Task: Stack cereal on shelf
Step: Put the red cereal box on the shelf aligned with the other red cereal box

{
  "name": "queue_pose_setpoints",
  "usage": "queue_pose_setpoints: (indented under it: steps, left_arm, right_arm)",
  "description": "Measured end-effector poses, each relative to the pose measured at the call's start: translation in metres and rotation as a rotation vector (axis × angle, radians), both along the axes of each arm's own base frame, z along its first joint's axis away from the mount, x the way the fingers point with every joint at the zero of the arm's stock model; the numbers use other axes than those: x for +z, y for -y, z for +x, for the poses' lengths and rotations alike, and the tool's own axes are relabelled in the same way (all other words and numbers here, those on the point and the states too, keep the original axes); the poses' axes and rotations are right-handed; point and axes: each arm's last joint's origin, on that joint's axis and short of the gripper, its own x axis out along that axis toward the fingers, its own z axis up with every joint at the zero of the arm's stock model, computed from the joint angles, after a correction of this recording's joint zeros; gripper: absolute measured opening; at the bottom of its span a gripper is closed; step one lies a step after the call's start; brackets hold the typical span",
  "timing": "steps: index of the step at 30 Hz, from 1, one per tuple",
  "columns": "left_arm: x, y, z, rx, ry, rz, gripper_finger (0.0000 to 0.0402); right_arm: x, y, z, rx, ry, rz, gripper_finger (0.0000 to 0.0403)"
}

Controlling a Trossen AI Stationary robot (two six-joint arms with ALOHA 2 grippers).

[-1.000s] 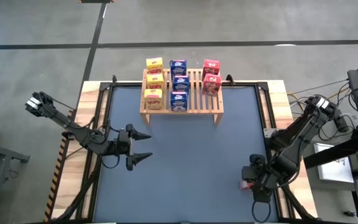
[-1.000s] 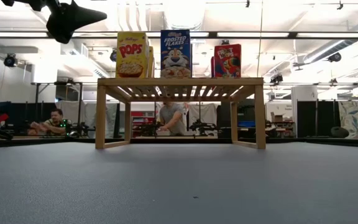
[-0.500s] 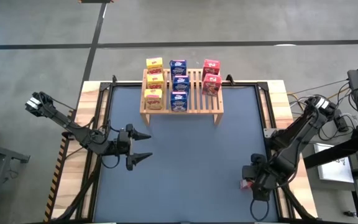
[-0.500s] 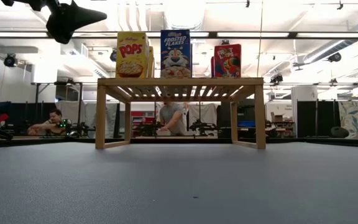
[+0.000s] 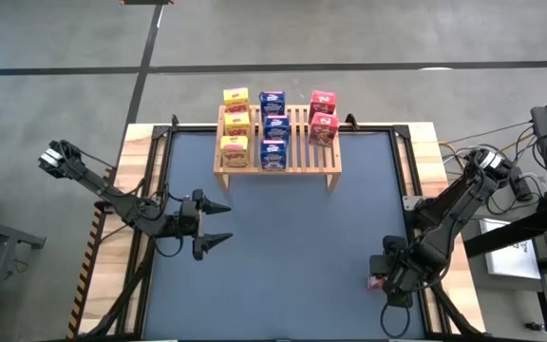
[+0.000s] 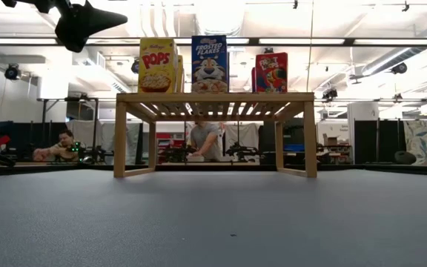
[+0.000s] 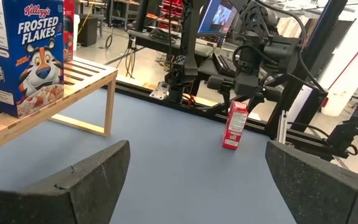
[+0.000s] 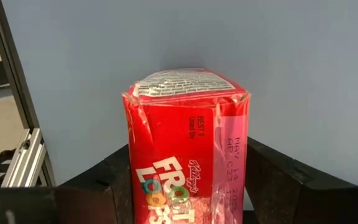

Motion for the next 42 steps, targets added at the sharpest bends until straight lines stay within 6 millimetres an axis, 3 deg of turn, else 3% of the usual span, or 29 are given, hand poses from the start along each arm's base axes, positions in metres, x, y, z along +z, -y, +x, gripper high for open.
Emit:
queue_pose_setpoints:
  steps: [6, 15, 26, 31, 35, 42]
  left_arm:
    - [0.000, 0.000, 0.000, 0.000, 0.000, 0.000, 0.0359]
    - [0.000, 0.000, 0.000, 0.000, 0.000, 0.000, 0.0359]
    - [0.000, 0.000, 0.000, 0.000, 0.000, 0.000, 0.0359]
    - [0.000, 0.000, 0.000, 0.000, 0.000, 0.000, 0.0359]
    - [0.000, 0.000, 0.000, 0.001, 0.001, -0.008, 0.0359]
    - [0.000, 0.001, 0.000, -0.020, 0.000, -0.013, 0.0359]
  right_arm:
    - [0.000, 0.000, 0.000, 0.009, 0.001, -0.001, 0.0216]
    - [0.001, 0.000, 0.000, 0.017, 0.002, -0.002, 0.0146]
    - [0.038, -0.002, 0.013, 0.061, 0.101, 0.008, 0.0136]
    - [0.067, 0.015, 0.027, 0.106, 0.227, -0.137, 0.0138]
    - [0.093, 0.036, 0.050, 0.125, 0.340, -0.189, 0.0139]
    - [0.130, 0.099, 0.079, 0.088, 0.392, -0.281, 0.0139]
